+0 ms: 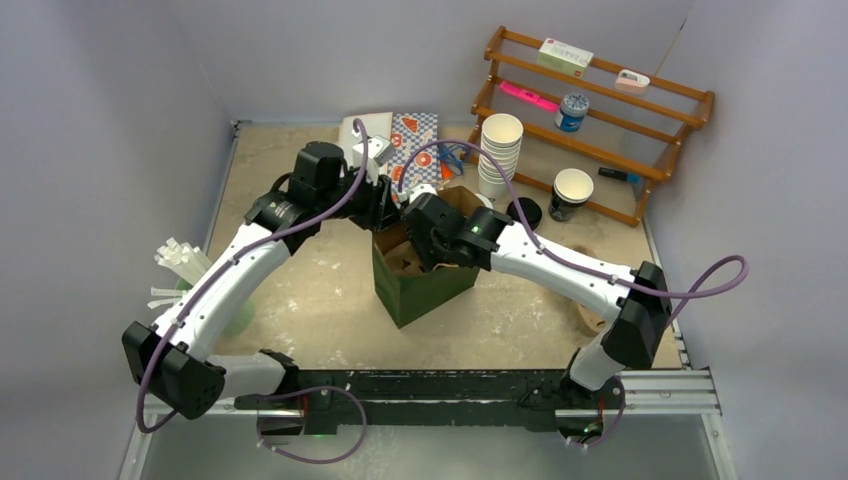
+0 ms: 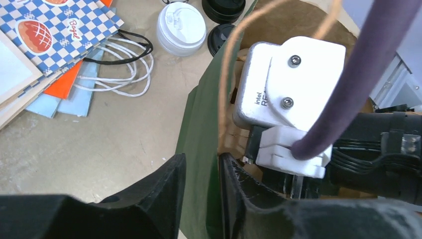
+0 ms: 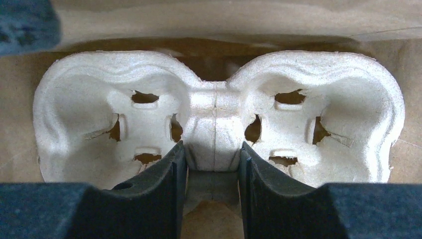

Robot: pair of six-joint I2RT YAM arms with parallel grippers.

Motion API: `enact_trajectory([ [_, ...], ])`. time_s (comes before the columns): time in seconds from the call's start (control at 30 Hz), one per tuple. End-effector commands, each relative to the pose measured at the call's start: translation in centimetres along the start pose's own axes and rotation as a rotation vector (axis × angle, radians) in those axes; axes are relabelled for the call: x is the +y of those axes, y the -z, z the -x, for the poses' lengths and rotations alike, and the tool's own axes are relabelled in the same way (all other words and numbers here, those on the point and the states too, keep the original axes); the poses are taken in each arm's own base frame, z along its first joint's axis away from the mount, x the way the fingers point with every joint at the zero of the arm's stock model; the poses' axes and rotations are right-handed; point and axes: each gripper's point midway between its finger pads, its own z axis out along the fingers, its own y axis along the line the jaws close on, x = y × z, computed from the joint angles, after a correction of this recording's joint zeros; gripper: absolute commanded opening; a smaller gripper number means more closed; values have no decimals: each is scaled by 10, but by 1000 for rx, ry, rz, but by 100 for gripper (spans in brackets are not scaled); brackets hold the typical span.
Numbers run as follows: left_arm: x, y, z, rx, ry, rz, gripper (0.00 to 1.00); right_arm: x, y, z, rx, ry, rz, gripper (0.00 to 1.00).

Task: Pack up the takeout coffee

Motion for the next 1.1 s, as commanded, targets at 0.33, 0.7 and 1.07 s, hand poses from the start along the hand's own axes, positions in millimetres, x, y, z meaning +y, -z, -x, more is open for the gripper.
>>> enact_trajectory([
  [0.33, 8, -12, 9, -25, 53, 42, 0, -3, 2, -5, -10, 22, 13, 17],
  [0.7, 14, -4, 9, -48, 52, 90, 0, 2, -22, -27, 64, 31, 12, 16],
  [1.07, 16, -6, 5, -53, 43, 91, 0, 15, -35, -46, 129, 33, 78, 15],
])
